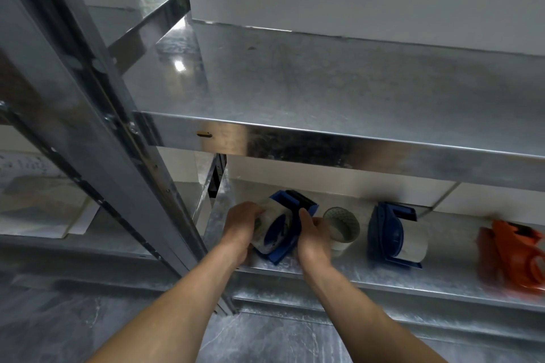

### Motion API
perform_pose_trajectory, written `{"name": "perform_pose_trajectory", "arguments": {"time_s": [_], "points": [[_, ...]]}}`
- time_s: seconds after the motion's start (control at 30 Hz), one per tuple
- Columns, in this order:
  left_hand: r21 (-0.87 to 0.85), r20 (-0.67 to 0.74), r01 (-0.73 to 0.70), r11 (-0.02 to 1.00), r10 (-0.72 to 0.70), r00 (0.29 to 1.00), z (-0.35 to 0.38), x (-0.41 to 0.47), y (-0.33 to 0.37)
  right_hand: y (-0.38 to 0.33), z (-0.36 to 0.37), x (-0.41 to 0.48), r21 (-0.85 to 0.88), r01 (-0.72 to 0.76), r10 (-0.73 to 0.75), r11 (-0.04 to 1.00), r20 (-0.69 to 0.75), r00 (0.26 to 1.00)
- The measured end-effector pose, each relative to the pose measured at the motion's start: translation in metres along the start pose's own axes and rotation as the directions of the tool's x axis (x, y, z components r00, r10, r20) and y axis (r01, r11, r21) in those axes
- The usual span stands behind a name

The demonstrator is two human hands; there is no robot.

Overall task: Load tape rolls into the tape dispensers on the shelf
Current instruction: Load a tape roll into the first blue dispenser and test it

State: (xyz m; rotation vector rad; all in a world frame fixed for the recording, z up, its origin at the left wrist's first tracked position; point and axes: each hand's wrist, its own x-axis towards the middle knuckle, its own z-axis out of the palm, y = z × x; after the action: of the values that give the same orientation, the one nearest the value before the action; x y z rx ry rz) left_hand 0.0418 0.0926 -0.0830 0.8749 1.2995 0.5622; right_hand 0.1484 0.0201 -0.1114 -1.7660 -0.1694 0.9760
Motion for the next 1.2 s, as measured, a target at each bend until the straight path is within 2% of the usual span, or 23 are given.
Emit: {"name": "perform_pose_trajectory", "arguments": {"time_s": [0.1, 0.27, 0.37, 0.47, 0.57, 0.7, 0.83, 0.9, 0.97, 1.07, 1.2], "points": [[-0.111, 0.006, -0.010, 0.994, 0.011, 1.000, -0.003, 0.002, 0.000, -0.003, 0.000, -0.003, 0.200, -0.065, 0.057, 0.978, 0.045, 0.997], [-0.314, 0.011, -0.003, 0.949, 0.007, 1.000, -0.004, -0.008, 0.011, -0.021, -0.002, -0.014, 0.424, -0.111, 0.076, 0.899, 0.100, 0.992], [-0.448, 0.036, 0.002, 0.894, 0.016, 0.999, -0.005, -0.004, 0.015, -0.029, -0.009, -0.010, 0.437, -0.109, 0.055, 0.893, 0.135, 0.989], [-0.495, 0.086, 0.018, 0.869, 0.029, 0.996, -0.006, 0.001, 0.015, -0.037, -0.016, -0.004, 0.506, -0.141, 0.041, 0.851, 0.204, 0.978], [-0.513, 0.143, 0.049, 0.857, 0.029, 0.989, -0.005, 0.003, 0.019, -0.043, -0.026, -0.002, 0.542, -0.193, 0.002, 0.818, 0.332, 0.943], [-0.417, 0.194, 0.020, 0.909, 0.068, 0.979, -0.004, 0.001, 0.022, -0.043, -0.047, -0.004, 0.463, -0.213, -0.099, 0.860, 0.562, 0.821], [-0.294, 0.190, -0.051, 0.955, 0.111, 0.975, -0.001, 0.006, 0.028, -0.039, -0.054, -0.013, 0.360, -0.110, -0.160, 0.926, 0.641, 0.750], [-0.209, 0.134, -0.130, 0.969, 0.160, 0.978, 0.003, 0.007, 0.033, -0.028, -0.051, -0.010, 0.289, -0.025, -0.166, 0.957, 0.618, 0.769], [-0.171, 0.150, -0.176, 0.969, 0.202, 0.968, 0.008, 0.004, 0.037, -0.017, -0.046, -0.003, 0.165, 0.125, -0.195, 0.978, 0.536, 0.821], [-0.108, 0.194, -0.191, 0.976, 0.209, 0.958, 0.012, 0.001, 0.038, -0.011, -0.043, -0.005, -0.022, 0.329, -0.274, 0.944, 0.503, 0.820], [-0.143, 0.217, -0.312, 0.939, 0.337, 0.916, 0.015, 0.000, 0.035, -0.016, -0.042, -0.021, -0.110, 0.465, -0.375, 0.878, 0.444, 0.813]]}}
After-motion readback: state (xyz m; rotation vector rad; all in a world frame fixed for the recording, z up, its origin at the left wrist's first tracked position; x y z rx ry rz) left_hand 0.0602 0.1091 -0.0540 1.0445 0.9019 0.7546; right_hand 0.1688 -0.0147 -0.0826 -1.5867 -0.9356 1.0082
